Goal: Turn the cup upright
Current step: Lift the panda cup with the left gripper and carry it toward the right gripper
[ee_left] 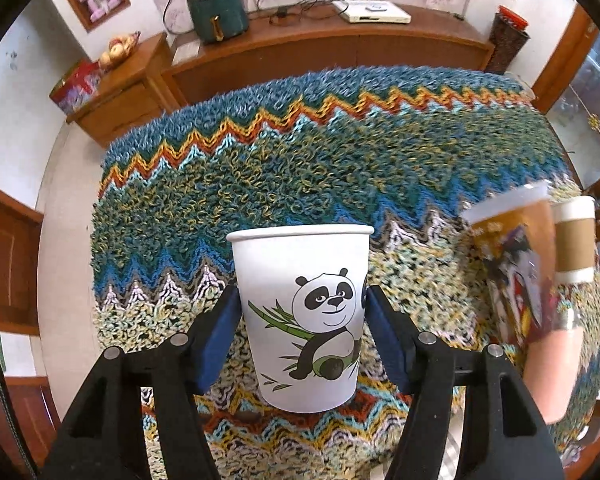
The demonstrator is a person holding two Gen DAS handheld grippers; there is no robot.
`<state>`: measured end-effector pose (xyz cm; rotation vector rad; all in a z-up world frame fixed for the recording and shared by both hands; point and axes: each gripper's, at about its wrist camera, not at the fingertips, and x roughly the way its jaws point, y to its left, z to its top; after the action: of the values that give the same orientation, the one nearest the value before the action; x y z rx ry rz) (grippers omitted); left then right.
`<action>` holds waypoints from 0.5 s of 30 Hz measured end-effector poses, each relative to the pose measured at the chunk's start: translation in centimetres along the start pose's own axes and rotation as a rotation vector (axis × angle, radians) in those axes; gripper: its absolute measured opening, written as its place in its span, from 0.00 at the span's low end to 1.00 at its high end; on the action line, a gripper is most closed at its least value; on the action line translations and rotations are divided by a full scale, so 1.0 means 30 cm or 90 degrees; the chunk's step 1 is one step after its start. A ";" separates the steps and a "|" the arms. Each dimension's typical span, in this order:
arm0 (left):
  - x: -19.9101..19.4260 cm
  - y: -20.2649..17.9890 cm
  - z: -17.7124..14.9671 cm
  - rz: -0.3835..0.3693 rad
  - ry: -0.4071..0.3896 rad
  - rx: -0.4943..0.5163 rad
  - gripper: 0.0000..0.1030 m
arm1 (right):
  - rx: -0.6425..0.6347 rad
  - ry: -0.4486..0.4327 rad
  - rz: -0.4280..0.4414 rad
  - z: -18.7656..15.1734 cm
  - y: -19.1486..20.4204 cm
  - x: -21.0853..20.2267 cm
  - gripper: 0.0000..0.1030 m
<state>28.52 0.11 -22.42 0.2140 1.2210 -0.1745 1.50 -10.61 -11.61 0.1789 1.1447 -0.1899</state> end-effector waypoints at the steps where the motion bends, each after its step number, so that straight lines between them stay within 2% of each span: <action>1: -0.017 -0.002 -0.005 0.001 -0.007 0.003 0.65 | -0.001 -0.002 0.000 -0.002 0.002 -0.005 0.78; 9: -0.152 0.001 -0.054 -0.019 -0.044 -0.006 0.64 | -0.005 -0.022 0.000 -0.040 0.012 -0.068 0.78; 15: -0.287 -0.003 -0.155 -0.027 -0.069 -0.022 0.64 | -0.008 -0.038 0.001 -0.063 0.004 -0.128 0.78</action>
<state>21.39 1.39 -15.84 0.1472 1.1201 -0.1993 -1.67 -9.83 -8.86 0.1629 1.0868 -0.1853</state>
